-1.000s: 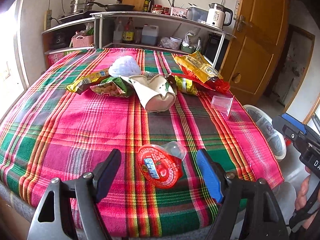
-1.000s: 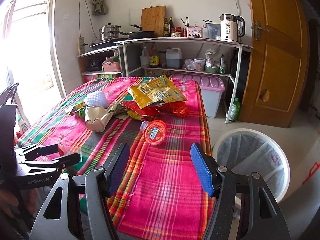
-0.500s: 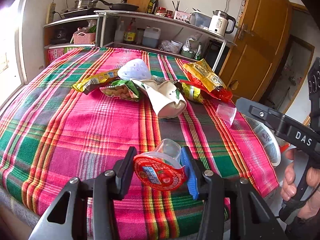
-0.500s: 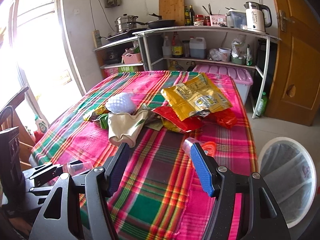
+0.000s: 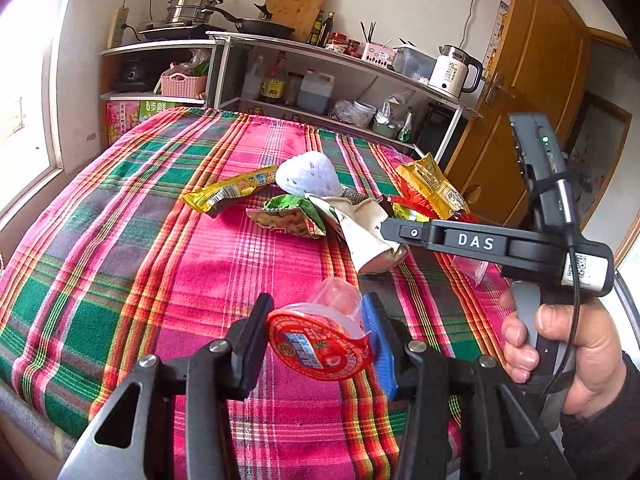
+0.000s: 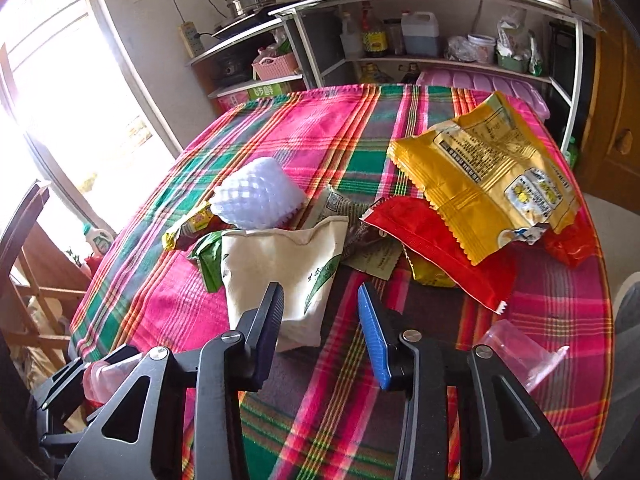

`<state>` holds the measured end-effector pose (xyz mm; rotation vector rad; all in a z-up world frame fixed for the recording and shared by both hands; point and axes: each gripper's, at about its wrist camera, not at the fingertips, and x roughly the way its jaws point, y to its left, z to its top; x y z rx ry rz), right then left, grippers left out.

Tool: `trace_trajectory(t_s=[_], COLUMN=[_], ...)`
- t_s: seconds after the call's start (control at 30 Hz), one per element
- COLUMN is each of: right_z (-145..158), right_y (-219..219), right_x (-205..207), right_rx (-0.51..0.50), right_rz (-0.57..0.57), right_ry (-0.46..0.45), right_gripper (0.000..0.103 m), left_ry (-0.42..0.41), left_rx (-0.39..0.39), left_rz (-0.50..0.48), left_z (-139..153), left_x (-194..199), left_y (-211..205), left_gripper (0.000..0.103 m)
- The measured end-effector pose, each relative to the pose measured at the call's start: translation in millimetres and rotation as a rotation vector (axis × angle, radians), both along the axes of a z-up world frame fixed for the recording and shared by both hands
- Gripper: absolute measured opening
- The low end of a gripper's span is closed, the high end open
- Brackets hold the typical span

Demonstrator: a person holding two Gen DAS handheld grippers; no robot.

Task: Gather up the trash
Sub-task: 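Grasp the beige paper bag with the right tool and lift it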

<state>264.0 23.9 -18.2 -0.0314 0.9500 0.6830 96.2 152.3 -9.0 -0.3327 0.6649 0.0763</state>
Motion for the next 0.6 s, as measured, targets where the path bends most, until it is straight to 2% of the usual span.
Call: trace_trajectory(t_s=[0.03,0.13,0.27,0.6], right_z=[-3,-6,-4,12], right_y=[2,6,8,-13], right_x=[3,6,4,-18], right_rx=[0.003,0.009,0.017,0.044], right_rz=[-0.001,0.009,0.015,0.009], right_ry=[0.016,0.053,0.052,0.008], right_gripper=[0.036,0.022,0.014,0.01], left_ry=[-0.002,-0.002,0.01,0.026], left_rx=[-0.001,0.002,0.01,0.063], left_rz=[0.001,0.007,0.018,0.053], left_z=[0,-1,-2,6], left_x=[0,1,1,-7], left_y=[2,7,10,7], left_gripper=[0.047,0.047,0.047,0.047])
